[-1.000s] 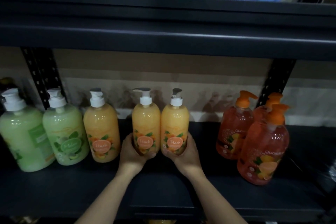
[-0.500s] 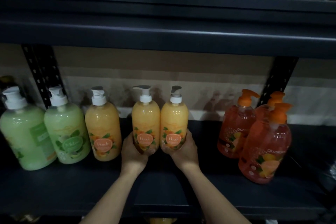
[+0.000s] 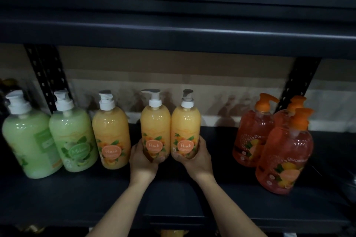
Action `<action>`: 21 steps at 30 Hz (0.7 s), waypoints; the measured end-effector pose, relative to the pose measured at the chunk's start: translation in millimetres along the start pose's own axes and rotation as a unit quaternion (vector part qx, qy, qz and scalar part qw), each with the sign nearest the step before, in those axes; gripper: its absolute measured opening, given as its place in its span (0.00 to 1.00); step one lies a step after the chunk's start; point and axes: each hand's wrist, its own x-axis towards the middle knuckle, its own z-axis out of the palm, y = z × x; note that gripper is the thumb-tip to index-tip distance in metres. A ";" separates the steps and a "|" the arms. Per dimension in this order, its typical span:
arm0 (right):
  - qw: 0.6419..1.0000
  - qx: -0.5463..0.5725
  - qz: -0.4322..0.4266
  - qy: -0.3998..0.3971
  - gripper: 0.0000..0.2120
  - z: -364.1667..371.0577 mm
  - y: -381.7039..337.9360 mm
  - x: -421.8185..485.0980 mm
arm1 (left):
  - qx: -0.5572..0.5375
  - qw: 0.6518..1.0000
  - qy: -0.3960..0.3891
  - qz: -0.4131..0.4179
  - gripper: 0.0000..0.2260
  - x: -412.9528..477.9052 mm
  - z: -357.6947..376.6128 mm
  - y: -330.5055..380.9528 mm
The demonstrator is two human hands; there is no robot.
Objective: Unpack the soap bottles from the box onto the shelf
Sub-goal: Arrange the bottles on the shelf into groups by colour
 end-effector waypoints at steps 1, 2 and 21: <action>1.000 -0.002 -0.001 0.001 0.43 -0.2 0.1 0.0 | 0.002 1.000 0.003 -0.001 0.31 0.5 0.6 -0.8; 1.000 -0.005 -0.002 0.004 0.43 -0.4 -0.3 -0.3 | 0.000 1.000 0.004 0.000 0.30 0.6 0.9 -1.3; 1.000 -0.009 -0.003 -0.004 0.40 0.7 -4.1 -2.8 | 0.001 1.000 0.002 -0.003 0.27 -1.9 -3.5 7.5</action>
